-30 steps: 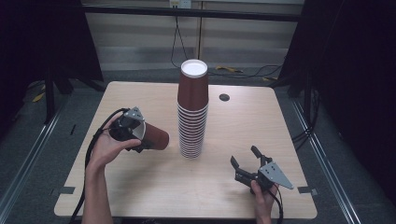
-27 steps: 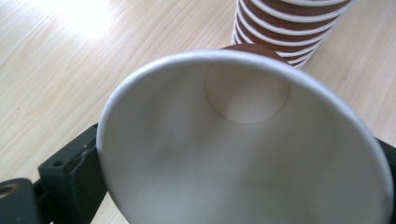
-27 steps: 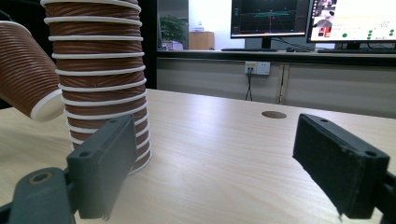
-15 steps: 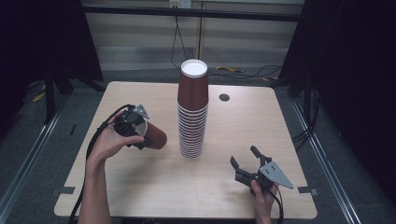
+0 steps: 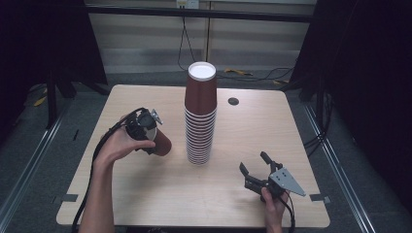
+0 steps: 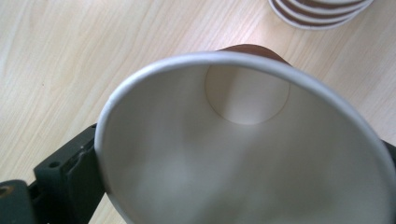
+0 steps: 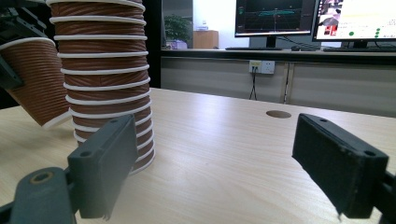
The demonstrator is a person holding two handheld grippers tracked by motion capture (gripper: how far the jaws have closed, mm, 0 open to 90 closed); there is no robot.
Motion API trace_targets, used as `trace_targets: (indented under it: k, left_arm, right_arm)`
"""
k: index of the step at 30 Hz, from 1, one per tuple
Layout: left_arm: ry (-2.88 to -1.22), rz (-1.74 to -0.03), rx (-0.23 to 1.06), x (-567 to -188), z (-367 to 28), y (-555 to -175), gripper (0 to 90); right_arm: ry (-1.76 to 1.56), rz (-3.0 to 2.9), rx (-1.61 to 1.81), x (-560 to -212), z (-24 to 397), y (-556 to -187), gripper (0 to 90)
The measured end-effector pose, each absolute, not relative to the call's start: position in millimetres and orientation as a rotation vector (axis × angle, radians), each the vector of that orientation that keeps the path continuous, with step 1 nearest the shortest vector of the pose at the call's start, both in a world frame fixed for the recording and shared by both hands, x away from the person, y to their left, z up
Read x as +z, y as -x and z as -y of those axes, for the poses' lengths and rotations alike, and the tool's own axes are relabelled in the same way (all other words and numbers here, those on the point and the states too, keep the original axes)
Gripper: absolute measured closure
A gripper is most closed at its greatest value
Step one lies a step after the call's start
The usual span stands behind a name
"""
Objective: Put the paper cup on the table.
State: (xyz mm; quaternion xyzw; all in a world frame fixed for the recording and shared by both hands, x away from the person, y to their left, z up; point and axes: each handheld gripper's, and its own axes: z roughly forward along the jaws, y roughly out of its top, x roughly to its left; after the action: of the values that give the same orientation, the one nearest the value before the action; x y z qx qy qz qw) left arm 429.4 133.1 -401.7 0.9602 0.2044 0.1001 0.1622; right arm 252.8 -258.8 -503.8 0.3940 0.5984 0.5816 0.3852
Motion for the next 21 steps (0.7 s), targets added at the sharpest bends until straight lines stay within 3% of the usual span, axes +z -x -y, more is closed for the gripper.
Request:
trace_targets:
  k: [21]
  left_arm:
    - [-2.712,-0.533,0.232,-417.5,-115.2,-436.6,2.0]
  right_arm:
    - [-1.002,-1.524,1.483,-503.9,258.9,-252.8,14.2]
